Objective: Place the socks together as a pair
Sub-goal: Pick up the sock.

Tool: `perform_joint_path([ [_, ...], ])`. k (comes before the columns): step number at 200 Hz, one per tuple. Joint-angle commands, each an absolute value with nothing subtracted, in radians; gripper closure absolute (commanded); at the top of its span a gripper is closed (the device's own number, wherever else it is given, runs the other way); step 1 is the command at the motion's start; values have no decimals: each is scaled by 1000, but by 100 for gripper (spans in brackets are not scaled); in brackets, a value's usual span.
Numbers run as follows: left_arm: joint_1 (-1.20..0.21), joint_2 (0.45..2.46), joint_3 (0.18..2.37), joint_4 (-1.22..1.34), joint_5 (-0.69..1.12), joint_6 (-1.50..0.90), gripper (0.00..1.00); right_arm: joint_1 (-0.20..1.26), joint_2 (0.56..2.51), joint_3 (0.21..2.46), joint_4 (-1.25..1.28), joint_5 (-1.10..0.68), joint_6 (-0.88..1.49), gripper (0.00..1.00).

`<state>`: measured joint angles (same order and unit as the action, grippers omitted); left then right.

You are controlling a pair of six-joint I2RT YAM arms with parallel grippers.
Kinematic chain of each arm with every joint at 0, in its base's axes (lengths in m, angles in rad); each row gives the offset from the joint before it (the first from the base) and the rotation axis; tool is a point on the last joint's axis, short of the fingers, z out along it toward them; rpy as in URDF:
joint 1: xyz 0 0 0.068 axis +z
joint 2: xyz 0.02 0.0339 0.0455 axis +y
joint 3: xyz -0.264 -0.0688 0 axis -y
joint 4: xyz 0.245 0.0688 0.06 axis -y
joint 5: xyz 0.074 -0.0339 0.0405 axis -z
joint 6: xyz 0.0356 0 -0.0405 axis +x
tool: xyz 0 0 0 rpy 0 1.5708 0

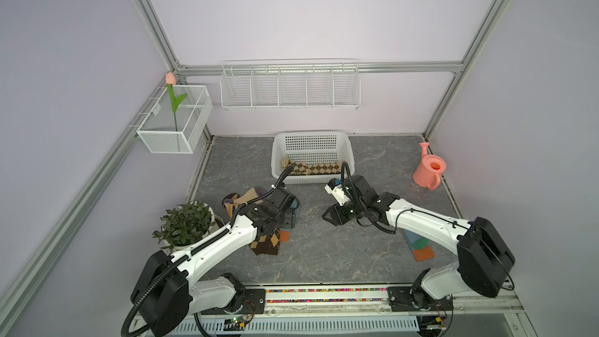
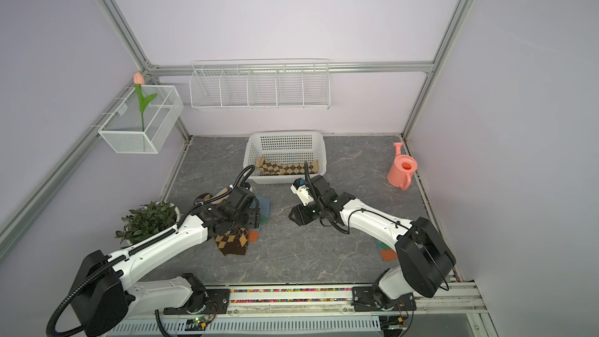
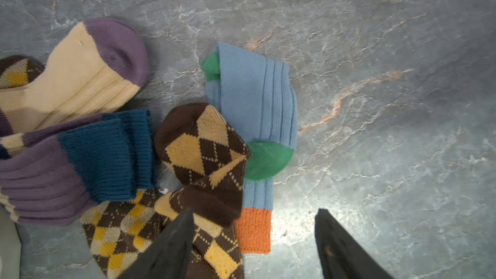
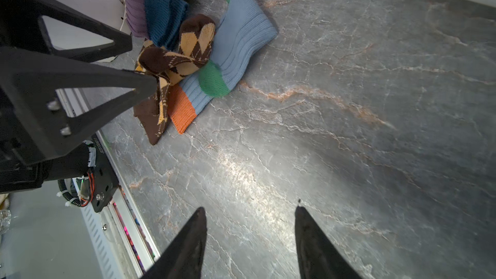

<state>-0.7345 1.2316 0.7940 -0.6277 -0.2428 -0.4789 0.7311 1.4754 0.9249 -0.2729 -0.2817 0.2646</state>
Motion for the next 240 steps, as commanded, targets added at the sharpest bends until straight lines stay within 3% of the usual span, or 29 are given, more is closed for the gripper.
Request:
perform_joint_path([
  [1,-742,1279,771,-640,-282,-519,29,737,1450,899,-282,-257,254,45],
  [39,-753,1367,751,-622,-336,-523,41,737,1451,894,-280,-252,253,46],
  [79,-754,1428,794,-628,-374,-522,76,737,1432,894,-295,-240,249,47],
  [105,-766,1353,832,-652,-317,-518,100,736,1394,886,-316,-220,242,48],
  [188,-769,1117,957,-629,41,-532,100,725,1261,839,-396,-168,227,48],
  [240,-814,1240,907,-365,289,-572,100,670,1159,803,-472,-135,214,48],
])
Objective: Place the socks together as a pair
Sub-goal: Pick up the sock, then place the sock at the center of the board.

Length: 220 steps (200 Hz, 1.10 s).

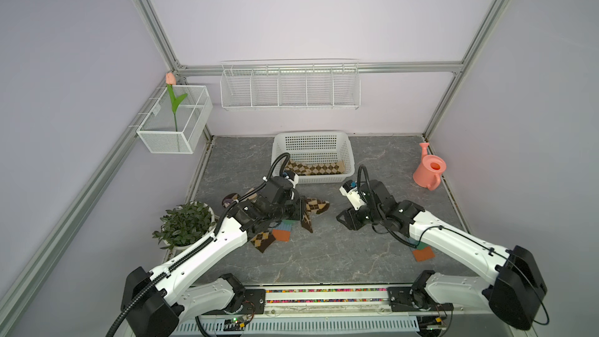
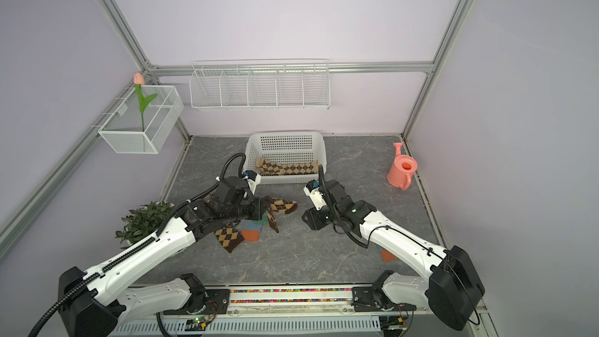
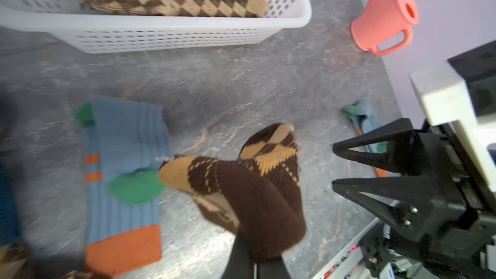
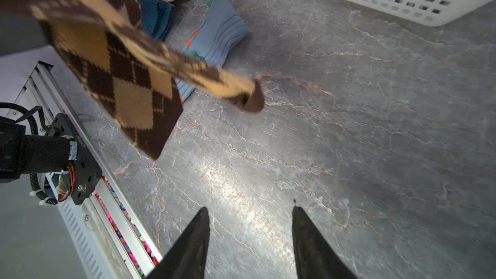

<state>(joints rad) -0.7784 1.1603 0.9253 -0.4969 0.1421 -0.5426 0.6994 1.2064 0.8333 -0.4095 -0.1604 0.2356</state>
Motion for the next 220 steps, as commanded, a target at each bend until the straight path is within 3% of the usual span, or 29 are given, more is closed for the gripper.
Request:
perform_joint_path([
  [1,-816,1244,907,-361,291,-572,100,668,1157,803,-475,-134,213,48],
  [70,-920,1431,1000,-302,392,-558,100,636,1096,743,-453,-231,224,47],
  [124,-919,1472,1028,-365,326,-540,100,665,1064,711,-426,-232,255,47],
  [155,-920,1506,1025,-382,279,-530,73,672,1059,709,-439,-229,266,47],
  [182,-919,1438,1005,-373,220,-528,59,702,1093,712,-447,-199,273,47],
  [220,-919,1246,989,-486,-39,-531,57,739,1129,712,-459,-145,269,47],
])
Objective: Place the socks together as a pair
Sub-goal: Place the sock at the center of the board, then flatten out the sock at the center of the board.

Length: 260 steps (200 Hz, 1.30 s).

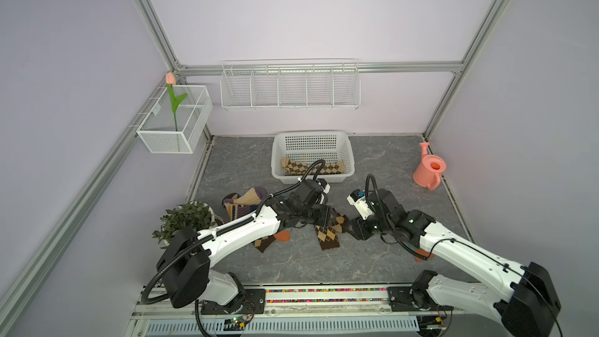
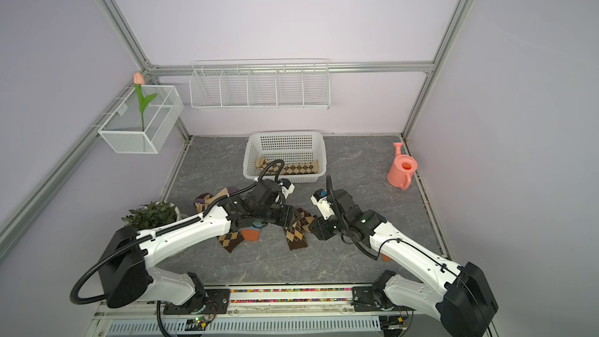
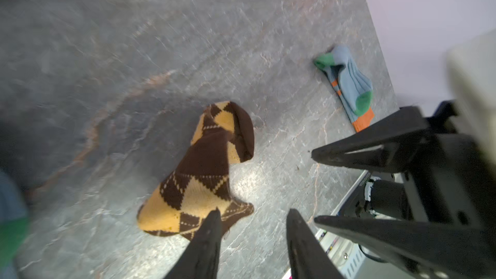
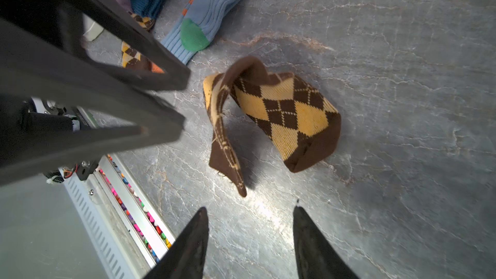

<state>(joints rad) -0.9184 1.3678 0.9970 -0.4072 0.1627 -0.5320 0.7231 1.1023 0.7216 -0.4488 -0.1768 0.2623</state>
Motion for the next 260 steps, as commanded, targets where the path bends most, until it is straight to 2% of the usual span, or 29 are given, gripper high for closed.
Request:
perform_joint_path([
  [1,-920,1243,989,-490,-46,-534,57,740,1131,712,-458,-146,270,47],
  [18,-919,1162,956,-514,-142,-540,56,757,1177,723,-449,-155,269,47],
  [48,-912,1048,871,-498,-205,-542,54,829,1245,756,-435,-132,257,47],
  [84,-885,921,779,-506,-317,-587,54,968,1352,834,-452,-62,196,46],
  [144,-620,791,596,-445,-206,-652,55,1080,1558,923,-396,-22,145,49],
  [175,-609,775,576,-448,-188,-637,56,1113,1683,1002,-480,60,115,51],
  [220,-607,759,551,-446,-193,-626,57,1154,1740,1004,-503,107,130,53],
  [249,-607,765,552,-446,-192,-618,57,1163,1771,990,-528,149,147,63],
  [260,-606,768,553,-443,-189,-615,57,1165,1776,981,-520,153,152,71],
])
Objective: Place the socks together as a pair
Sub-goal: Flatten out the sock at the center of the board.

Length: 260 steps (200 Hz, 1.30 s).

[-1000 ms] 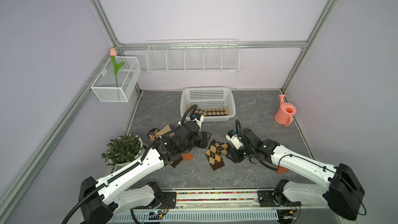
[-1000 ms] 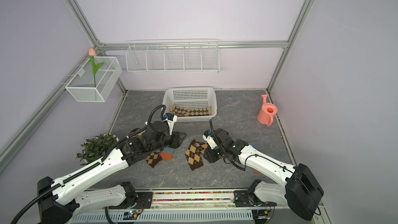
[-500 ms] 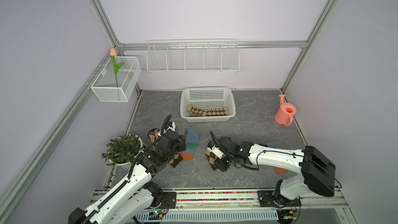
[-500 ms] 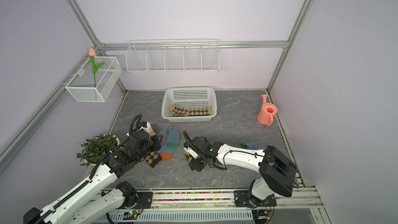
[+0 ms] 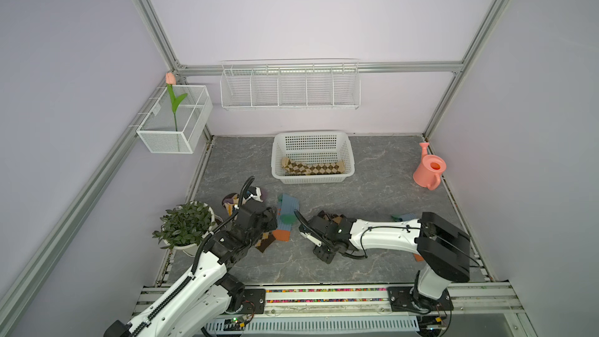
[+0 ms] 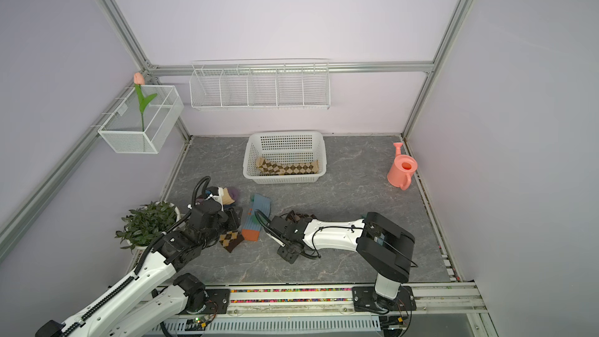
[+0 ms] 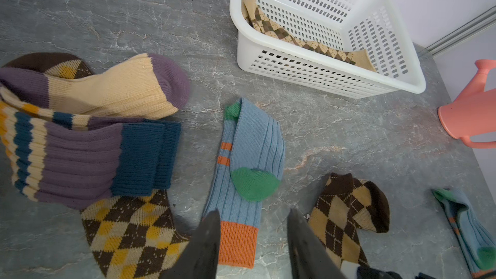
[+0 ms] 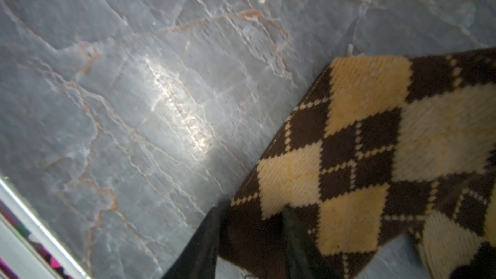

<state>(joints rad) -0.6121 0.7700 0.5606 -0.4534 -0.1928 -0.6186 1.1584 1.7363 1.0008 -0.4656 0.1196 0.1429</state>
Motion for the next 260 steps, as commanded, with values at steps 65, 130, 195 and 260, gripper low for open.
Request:
perform_joint_path([
  [65,-605,792,563,-439,-161,-586,58,1138,1580,1051,-569,119,181,93],
  [130,-612,910,583,-351,53,-524,56,1035,1396,1262,-782,134,142,93],
  [195,-634,888,574,-318,94,-494,53,996,1357,1325,-874,136,138,92],
  [260,-743,987,624,-336,74,-434,50,947,1305,1190,-912,20,222,93],
])
